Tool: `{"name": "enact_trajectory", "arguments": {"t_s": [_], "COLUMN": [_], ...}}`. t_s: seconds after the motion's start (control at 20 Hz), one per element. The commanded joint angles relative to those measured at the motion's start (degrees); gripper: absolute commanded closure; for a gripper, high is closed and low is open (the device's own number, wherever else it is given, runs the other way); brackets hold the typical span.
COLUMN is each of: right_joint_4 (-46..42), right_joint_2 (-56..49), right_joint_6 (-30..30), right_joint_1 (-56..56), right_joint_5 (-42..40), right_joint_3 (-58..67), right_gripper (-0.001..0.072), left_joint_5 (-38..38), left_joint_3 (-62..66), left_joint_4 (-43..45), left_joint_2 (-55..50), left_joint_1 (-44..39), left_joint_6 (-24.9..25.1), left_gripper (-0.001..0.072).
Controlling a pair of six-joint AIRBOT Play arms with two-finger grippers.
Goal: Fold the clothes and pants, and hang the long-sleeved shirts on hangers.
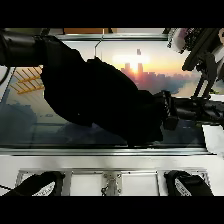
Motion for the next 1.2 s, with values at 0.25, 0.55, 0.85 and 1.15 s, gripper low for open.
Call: {"name": "enact_trajectory", "arguments": {"t_s": [0.25,0.55,0.85,1.15], "right_joint_4": [0.2,0.2,0.2,0.1], "right_joint_2": [-0.4,-0.4,-0.4,0.6], "right_joint_6": [0.0,0.0,0.0,-0.9], "right_joint_1": [0.4,0.4,0.4,-2.4], "right_joint_5": [-1.0,-1.0,-1.0,-5.8], "right_joint_3": [0.1,0.1,0.1,1.0], "right_gripper": [0.0697,0.0697,0.0697,0.0697], "left_joint_5": [-6.1,-3.5,-0.3,0.2], "left_joint_3": [7.9,-0.7,-0.7,-0.7], "left_joint_4": [-0.8,-0.9,-1.0,-0.9], "left_joint_2": [-6.0,0.6,7.0,11.5], "left_joint_1": [-4.5,1.8,9.5,20.0], "left_joint_6": [0.2,0.2,0.1,0.1], "left_gripper": [0.0692,0.0202,0.0202,0.0203]}}
